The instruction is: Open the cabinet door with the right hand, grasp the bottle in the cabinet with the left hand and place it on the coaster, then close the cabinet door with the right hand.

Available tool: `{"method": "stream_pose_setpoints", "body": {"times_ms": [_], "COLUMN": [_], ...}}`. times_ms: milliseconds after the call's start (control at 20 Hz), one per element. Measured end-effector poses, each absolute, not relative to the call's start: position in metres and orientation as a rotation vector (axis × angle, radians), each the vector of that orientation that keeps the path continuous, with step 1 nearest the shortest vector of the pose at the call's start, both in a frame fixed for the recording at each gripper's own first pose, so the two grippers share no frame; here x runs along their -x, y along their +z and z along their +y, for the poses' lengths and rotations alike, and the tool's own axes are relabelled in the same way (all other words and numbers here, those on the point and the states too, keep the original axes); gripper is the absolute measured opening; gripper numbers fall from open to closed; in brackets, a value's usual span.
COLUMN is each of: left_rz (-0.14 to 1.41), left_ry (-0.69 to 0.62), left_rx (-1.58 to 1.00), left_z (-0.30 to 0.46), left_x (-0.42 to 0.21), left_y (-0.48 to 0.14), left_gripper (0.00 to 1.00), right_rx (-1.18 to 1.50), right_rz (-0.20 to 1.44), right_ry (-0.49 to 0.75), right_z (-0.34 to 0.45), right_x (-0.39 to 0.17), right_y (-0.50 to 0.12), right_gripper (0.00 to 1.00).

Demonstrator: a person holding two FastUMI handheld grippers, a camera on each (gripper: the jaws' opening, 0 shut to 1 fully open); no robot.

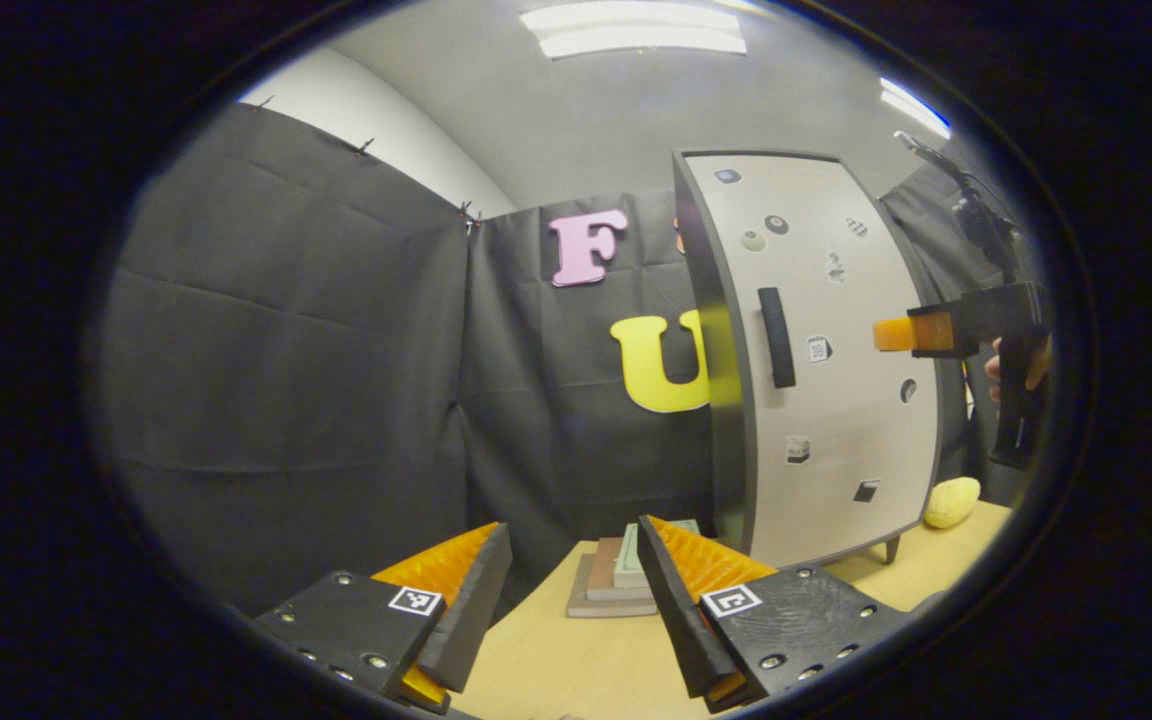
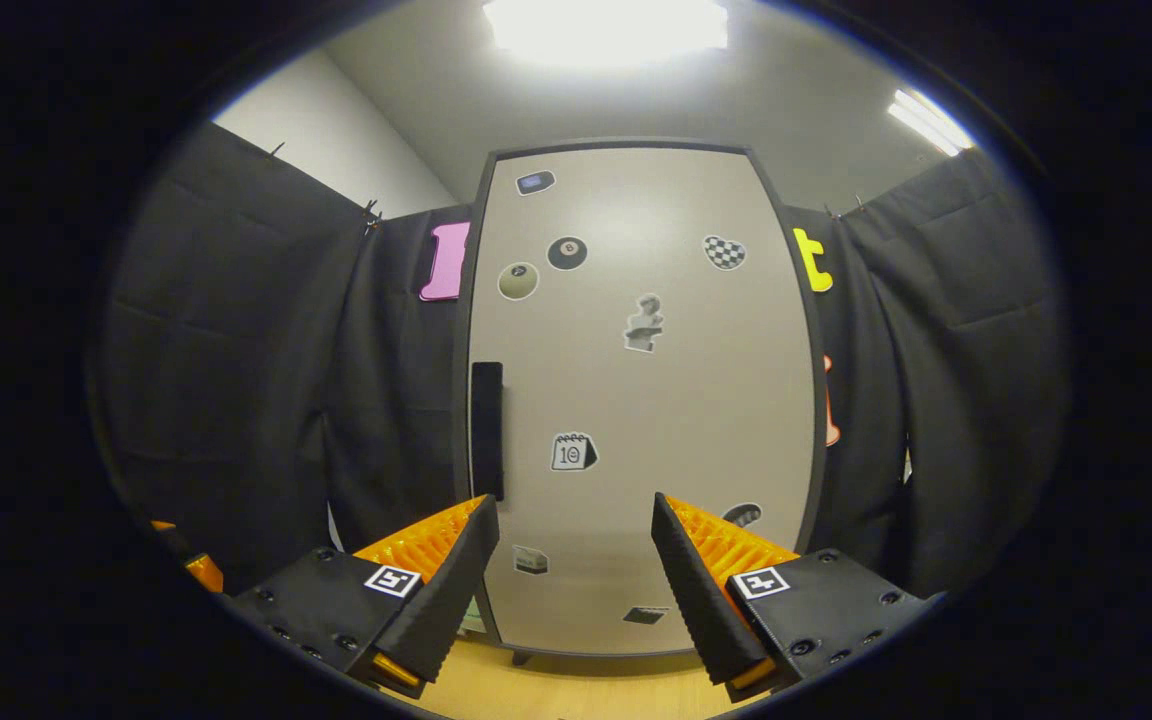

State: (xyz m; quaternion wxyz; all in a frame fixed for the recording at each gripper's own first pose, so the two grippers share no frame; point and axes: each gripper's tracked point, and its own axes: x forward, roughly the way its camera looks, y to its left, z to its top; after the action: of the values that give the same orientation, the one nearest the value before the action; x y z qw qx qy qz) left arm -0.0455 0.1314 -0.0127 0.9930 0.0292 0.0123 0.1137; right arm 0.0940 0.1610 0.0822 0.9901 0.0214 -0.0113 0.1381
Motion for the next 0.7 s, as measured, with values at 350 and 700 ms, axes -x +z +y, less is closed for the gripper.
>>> {"method": "stream_pose_setpoints", "body": {"times_ms": [350, 700], "left_rz": [0.061, 0.081], "left_ry": [0.356, 0.432], "left_rx": [-0.082, -0.075], "left_z": [0.202, 0.245], "left_x": [0.077, 0.102], "left_y": [-0.028, -0.037], "left_gripper": [0.76, 0.76], "right_rx": [-0.036, 0.025], "right_rz": [-0.002, 0.051], "right_ry": [0.312, 0.288], "right_z": [0.221, 0.257], "right_x": [-0.140, -0.185], "right_y": [0.100, 0.097], "right_gripper": [0.96, 0.92]}}
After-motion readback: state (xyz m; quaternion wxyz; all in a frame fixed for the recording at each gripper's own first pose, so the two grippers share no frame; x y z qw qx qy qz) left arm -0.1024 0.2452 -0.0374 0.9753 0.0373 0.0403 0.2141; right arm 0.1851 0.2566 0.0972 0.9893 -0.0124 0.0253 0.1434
